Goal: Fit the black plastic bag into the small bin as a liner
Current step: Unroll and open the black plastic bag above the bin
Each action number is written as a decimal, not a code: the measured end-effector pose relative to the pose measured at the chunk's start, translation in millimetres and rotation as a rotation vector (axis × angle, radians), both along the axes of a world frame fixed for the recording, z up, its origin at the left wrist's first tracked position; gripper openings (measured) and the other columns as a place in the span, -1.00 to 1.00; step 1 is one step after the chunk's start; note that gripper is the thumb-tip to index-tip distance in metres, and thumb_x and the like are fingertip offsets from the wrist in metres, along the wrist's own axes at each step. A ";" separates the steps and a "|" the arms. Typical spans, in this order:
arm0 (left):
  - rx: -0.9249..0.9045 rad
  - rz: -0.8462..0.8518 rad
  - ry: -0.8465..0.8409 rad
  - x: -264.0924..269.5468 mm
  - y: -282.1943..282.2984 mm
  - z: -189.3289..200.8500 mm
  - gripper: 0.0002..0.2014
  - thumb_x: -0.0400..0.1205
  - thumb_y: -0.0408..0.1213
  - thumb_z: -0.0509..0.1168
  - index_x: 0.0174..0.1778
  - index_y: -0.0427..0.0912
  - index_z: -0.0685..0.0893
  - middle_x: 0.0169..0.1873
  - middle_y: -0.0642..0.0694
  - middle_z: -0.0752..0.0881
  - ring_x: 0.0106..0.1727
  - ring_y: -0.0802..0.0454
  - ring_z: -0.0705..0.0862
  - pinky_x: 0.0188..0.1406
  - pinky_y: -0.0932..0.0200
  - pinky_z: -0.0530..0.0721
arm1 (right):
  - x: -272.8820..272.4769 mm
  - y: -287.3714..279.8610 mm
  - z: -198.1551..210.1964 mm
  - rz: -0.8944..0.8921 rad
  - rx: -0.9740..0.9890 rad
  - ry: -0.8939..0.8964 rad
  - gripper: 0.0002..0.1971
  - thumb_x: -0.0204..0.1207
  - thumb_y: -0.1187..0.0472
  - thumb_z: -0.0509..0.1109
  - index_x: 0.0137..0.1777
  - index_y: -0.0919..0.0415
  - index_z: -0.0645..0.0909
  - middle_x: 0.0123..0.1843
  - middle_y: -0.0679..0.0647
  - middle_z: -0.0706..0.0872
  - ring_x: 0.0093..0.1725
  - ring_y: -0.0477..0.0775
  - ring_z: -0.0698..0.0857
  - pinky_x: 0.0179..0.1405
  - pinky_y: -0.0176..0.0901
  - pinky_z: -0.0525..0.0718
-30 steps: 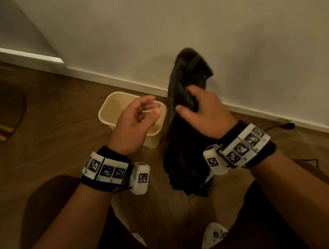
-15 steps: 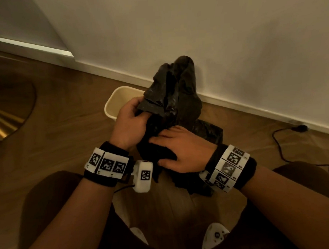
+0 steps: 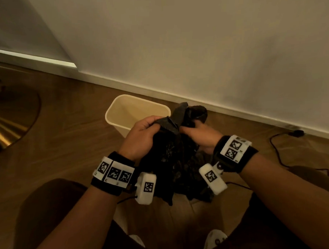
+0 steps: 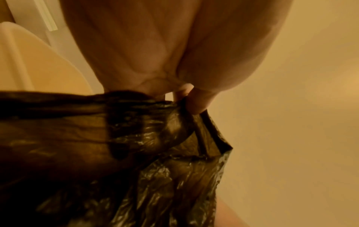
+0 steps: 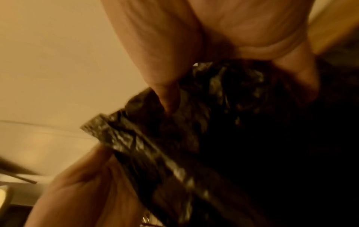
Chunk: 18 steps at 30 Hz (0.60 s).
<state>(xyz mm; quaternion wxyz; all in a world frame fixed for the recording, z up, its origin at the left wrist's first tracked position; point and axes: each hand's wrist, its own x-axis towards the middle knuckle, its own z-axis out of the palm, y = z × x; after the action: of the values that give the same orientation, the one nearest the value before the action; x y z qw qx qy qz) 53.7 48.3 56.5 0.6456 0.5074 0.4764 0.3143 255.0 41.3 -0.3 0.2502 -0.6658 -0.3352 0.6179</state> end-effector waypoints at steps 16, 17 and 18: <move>-0.018 -0.068 0.157 1.4 -4.4 -2.6 -0.69 0.65 -0.03 0.32 0.18 -0.11 0.77 0.07 -0.08 0.84 0.14 -0.01 0.79 0.34 -0.23 0.63 | -37.0 -20.4 32.8 0.411 0.572 -0.057 -0.75 0.51 0.29 0.48 0.17 0.10 0.68 0.11 0.03 0.80 0.14 -0.01 0.77 0.26 0.01 0.71; 0.020 -0.063 0.185 1.6 -4.6 -2.0 -0.72 0.66 -0.07 0.31 0.16 -0.11 0.78 0.05 -0.06 0.84 0.11 0.02 0.80 0.32 -0.22 0.65 | -37.7 -20.5 34.7 0.426 0.596 -0.075 -0.77 0.51 0.31 0.48 0.14 0.09 0.68 0.10 0.04 0.80 0.13 -0.01 0.78 0.27 0.04 0.71; 0.045 -0.056 0.203 0.5 -5.5 -3.6 -0.74 0.68 -0.10 0.30 0.15 -0.13 0.79 0.03 -0.06 0.85 0.10 0.03 0.80 0.30 -0.21 0.66 | -37.1 -19.8 35.4 0.434 0.605 -0.081 -0.78 0.52 0.32 0.47 0.14 0.11 0.69 0.09 0.05 0.81 0.13 0.01 0.78 0.28 0.08 0.71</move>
<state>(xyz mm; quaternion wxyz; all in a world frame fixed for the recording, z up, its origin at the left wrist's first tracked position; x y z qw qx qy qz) 54.1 42.8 52.9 0.5911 0.5641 0.5178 0.2535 217.9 21.5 35.1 0.2855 -0.4990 -0.6456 0.5027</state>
